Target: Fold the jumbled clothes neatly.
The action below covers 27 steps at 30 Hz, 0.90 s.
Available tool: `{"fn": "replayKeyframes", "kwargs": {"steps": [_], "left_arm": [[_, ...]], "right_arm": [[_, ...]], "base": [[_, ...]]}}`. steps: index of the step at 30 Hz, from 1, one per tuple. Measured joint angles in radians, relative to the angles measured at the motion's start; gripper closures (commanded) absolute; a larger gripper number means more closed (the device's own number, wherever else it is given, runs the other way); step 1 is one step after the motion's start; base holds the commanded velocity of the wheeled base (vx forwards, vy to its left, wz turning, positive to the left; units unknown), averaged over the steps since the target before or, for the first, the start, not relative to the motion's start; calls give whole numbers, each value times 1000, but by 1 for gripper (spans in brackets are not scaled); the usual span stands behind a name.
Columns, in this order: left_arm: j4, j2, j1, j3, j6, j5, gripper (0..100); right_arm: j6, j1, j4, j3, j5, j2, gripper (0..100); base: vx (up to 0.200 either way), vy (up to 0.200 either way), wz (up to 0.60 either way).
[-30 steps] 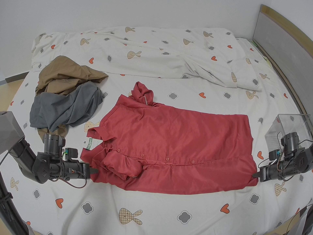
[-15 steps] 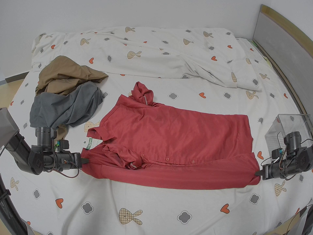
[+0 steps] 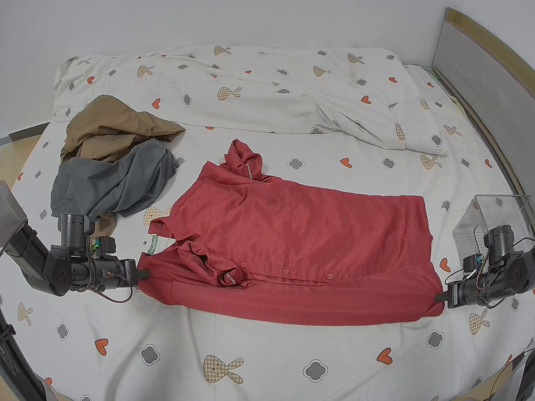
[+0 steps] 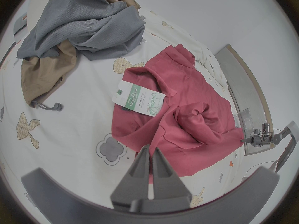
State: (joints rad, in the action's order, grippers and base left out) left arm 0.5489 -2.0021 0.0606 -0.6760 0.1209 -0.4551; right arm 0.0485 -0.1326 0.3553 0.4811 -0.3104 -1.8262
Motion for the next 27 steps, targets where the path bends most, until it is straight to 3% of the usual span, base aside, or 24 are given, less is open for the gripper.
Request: {"fn": "replayKeyframes", "kwargs": {"steps": [1,2,3,20,27], "left_arm": [[0,1,-3,4,0,0,100],[0,3,-7,9,0,0,0],[0,4,-11,15,-1,0,0],[1,78,-23,0,3,31,0],[-26,126,-107,-92,7,38,0]], "right_arm": [[0,3,0,0,0,0,100],[1,4,0,-1,1,-1,100],[1,6,0,-3,1,-1,0],[-7,-20,0,-4,-2,72,0],[-60,-12,-2,-4,-10,179,0]], "base": [[0,0,0],[0,0,0],[0,0,0],[0,0,0],[0,0,0]]}}
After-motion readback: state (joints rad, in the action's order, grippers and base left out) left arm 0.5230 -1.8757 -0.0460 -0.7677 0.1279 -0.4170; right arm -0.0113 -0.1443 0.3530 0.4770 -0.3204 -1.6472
